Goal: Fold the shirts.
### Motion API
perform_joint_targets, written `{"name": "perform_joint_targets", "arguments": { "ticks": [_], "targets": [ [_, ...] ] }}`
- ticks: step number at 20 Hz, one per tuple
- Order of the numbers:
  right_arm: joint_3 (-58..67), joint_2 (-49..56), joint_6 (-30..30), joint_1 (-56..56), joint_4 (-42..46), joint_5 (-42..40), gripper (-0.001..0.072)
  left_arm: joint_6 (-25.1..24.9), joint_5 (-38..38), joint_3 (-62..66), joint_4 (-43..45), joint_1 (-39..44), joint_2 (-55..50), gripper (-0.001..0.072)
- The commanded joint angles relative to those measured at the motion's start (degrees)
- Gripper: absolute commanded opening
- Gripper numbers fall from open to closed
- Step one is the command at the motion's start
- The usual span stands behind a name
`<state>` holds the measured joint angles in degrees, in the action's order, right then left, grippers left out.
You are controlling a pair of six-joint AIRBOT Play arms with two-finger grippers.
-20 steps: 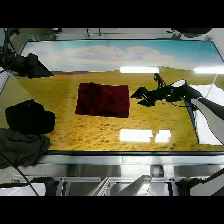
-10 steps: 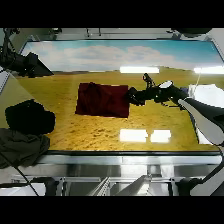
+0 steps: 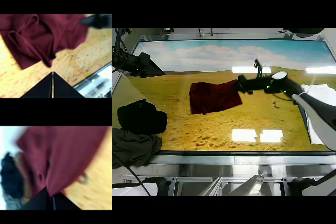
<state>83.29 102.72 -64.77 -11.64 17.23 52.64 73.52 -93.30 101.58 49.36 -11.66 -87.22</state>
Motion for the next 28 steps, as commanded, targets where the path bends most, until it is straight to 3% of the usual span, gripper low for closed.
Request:
{"name": "perform_joint_targets", "arguments": {
  "ticks": [1,6,9,13,16,21,23,26,28],
  "targets": [
    [2.38,-12.11,0.04,5.03,1.27,0.72,0.0017,-0.02,-0.15,0.0,0.02,0.02,0.02,0.0],
    [2.36,-30.01,-17.22,17.33,23.21,6.56,0.0017,0.04,-0.2,0.0,0.02,0.02,0.02,0.0],
    [2.36,-38.18,-22.6,25.94,31.78,14.27,0.0017,0.24,-1.36,0.0,0.0,0.04,0.02,0.0],
    [2.36,-43.89,-22.93,36.3,32.11,16.44,0.0018,2.43,-1.66,0.0,0.0,0.04,0.02,0.0],
    [2.36,-41.92,-22.21,39.82,32.28,14.97,0.0018,2.69,-1.46,0.0,0.0,0.04,0.02,-0.0001],
    [2.95,-31.26,-19.8,39.39,26.23,-7.8,0.0018,2.69,1.36,0.0,0.0,0.11,0.02,-0.0001],
    [6.62,-27.28,-16.74,39.41,23.69,-11.67,0.0018,2.69,2.32,0.0,0.0,0.11,0.02,-0.0001],
    [9.6,-25.22,-18.27,39.74,26.49,-7.39,0.0017,2.67,2.36,0.0,0.07,0.11,-0.02,0.0],
    [8.31,-25.33,-26.77,39.89,36.61,-2.6,0.0017,2.64,2.32,-0.02,0.13,0.79,-0.42,0.0]
  ]
}}
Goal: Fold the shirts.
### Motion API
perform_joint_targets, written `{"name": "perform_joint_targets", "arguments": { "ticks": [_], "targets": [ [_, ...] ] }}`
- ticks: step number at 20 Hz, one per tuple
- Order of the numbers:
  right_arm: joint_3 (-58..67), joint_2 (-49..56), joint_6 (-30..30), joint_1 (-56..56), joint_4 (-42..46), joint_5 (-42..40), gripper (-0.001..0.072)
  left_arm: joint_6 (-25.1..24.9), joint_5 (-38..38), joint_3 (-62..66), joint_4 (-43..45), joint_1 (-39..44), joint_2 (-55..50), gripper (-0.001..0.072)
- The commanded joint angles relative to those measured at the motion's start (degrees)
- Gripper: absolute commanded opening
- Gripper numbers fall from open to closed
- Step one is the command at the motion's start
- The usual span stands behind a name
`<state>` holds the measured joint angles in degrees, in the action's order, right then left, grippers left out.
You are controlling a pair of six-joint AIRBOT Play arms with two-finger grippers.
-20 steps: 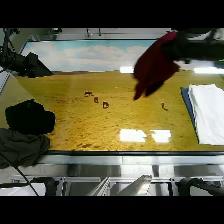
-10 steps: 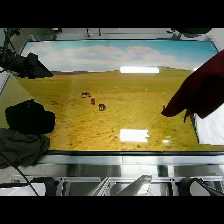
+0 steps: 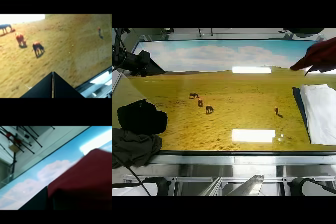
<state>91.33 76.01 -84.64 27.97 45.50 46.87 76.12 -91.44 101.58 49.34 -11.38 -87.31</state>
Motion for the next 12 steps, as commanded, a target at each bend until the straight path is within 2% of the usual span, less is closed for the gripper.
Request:
{"name": "perform_joint_targets", "arguments": {
  "ticks": [1,3,6,12],
  "targets": [
    [-1.51,0.81,-10.82,0.28,13.77,4.02,0.0017,0.04,0.26,0.0,0.11,0.9,-0.83,0.0],
    [-8.0,-1.7,-17.81,0.72,22.08,4.63,0.0017,0.04,-0.85,0.0,0.13,2.01,-2.19,0.0],
    [-22.51,-7.1,-26.86,4.96,24.15,4.39,0.0016,0.04,-4.17,0.0,0.09,3.85,-4.81,0.0],
    [-43.19,-26.01,-25.7,21.42,24.5,6.23,0.0018,-0.09,-6.47,0.0,0.09,6.45,-8.46,0.0]
  ]
}}
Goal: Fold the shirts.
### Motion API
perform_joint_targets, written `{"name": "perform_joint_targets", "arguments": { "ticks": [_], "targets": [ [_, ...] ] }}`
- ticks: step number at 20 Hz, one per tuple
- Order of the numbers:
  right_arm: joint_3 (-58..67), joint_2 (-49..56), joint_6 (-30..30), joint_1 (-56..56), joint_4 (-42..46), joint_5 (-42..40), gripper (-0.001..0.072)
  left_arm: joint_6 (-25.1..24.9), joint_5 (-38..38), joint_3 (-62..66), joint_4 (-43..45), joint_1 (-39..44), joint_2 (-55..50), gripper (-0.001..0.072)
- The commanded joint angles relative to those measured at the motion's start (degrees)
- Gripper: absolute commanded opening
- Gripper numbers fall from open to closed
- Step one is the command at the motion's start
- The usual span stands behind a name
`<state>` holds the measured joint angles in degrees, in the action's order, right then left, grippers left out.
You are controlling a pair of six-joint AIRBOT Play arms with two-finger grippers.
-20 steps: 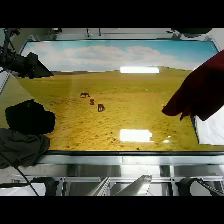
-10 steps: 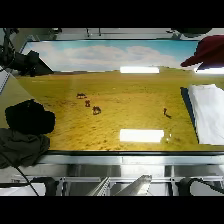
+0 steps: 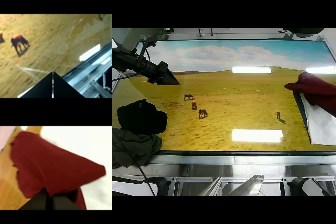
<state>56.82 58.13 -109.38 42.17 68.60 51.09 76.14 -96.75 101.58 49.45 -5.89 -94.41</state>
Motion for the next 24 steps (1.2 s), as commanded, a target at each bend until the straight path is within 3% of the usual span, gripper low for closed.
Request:
{"name": "perform_joint_targets", "arguments": {
  "ticks": [1,4,8,9,10,11,12,20,24],
  "targets": [
    [-10.91,-10.47,0.68,9.68,1.95,3.43,0.0018,-0.33,-0.96,0.0,-0.02,0.98,-1.55,0.0],
    [-17.4,-13.46,5.88,14.43,2.6,5.31,0.0019,-0.7,-0.55,0.0,-0.07,0.98,-1.53,0.0],
    [-23.43,-12.15,9.31,14.75,2.75,0.74,0.0022,-0.7,-0.61,0.0,-0.07,0.98,-1.53,0.0],
    [-23.65,-11.41,11.89,14.75,2.78,0.15,0.0056,-0.7,-0.55,0.0,-0.04,0.98,-1.53,0.0],
    [-23.61,-10.69,15.52,14.75,2.78,0.17,0.0295,-0.7,-0.52,0.0,-0.04,0.98,-1.53,0.0],
    [-23.61,-10.34,19.56,14.75,2.8,0.22,0.064,-0.7,-0.59,0.0,-0.04,0.98,-1.53,0.0],
    [-23.37,-10.43,23.28,14.75,2.75,0.94,0.0701,-0.7,-0.66,0.0,-0.04,0.96,-1.53,0.0],
    [-2.8,-14.91,24.94,14.01,0.55,16.09,0.0701,-0.7,0.24,0.2,-0.11,0.07,1.95,-0.0001],
    [4.72,-14.95,27.02,6.25,-12.59,16.44,0.069,-0.68,3.56,0.2,-0.11,-3.45,9.33,-0.0001]
  ]
}}
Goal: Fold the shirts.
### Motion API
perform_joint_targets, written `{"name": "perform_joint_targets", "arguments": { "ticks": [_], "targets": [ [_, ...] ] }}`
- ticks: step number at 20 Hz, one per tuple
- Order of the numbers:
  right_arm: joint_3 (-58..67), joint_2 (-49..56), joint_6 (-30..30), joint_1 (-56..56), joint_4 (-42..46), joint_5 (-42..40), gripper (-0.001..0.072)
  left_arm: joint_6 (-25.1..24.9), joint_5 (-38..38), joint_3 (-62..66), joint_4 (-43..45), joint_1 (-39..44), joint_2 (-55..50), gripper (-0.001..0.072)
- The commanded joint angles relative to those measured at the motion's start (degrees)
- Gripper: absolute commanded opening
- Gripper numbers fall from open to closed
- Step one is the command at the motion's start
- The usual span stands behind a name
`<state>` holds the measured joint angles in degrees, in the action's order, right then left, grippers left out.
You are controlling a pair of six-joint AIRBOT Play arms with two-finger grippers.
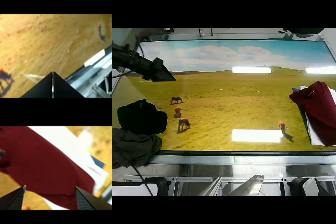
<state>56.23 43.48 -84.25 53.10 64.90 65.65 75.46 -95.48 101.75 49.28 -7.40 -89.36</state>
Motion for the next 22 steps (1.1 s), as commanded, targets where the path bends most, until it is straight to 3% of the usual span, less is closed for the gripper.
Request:
{"name": "perform_joint_targets", "arguments": {
  "ticks": [1,2,3,8,12,16,22],
  "targets": [
    [5.33,-0.24,2.93,-8.41,-12.37,1.66,0.0477,0.0,2.29,-0.07,0.11,-2.69,6.27,0.0],
    [5.31,0.07,3.78,-12.48,-14.25,1.88,0.0123,0.0,2.29,-0.2,0.11,-3.34,8.04,0.0],
    [5.27,0.5,4.11,-17.05,-14.91,1.81,0.0021,0.0,3.08,-1.07,0.04,-3.82,10.12,-0.0001],
    [2.8,3.54,1.51,-44.59,-14.6,1.64,0.0019,-2.05,6.14,-20.57,0.07,-2.56,24.68,0.0],
    [-6.56,6.38,1.44,-64.35,-14.6,-6.16,0.0019,-2.6,11.26,-43.12,0.11,2.58,37.05,0.0019],
    [-8.11,9.64,0.24,-68.81,-14.64,-7.82,0.0019,-3.04,13.16,-52.92,0.09,5.33,42.88,0.0019],
    [-8.11,9.68,-0.2,-68.81,-15.26,-5.4,0.002,-3.02,13.66,-53.75,0.22,5.35,45.99,0.0018]
  ]
}}
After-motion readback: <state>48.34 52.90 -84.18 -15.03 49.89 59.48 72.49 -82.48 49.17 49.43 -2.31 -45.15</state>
